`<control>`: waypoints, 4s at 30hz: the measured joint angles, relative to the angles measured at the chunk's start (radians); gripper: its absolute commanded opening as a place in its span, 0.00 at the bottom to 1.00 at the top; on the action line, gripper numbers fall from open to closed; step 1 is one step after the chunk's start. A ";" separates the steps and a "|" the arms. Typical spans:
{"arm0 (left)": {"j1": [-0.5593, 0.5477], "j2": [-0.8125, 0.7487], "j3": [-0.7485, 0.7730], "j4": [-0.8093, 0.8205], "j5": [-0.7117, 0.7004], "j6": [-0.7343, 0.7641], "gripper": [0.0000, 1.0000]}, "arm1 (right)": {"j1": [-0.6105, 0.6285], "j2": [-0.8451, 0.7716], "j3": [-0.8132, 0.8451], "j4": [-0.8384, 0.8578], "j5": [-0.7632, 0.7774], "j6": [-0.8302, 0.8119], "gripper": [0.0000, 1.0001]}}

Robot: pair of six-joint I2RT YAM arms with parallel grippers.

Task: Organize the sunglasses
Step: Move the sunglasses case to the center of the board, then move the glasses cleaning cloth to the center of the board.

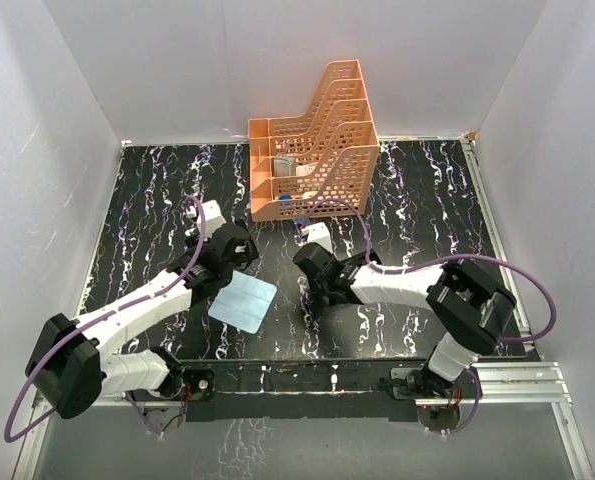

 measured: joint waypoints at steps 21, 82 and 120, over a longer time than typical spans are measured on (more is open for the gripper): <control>0.000 0.000 -0.001 0.000 0.000 0.000 0.88 | -0.123 0.094 0.041 0.054 0.008 -0.073 0.00; 0.029 0.012 -0.082 -0.177 0.086 -0.117 0.87 | 0.019 0.130 0.016 0.291 -0.397 0.080 0.17; 0.029 -0.008 -0.104 -0.160 0.105 -0.116 0.87 | 0.020 0.194 0.060 0.359 -0.361 0.061 0.17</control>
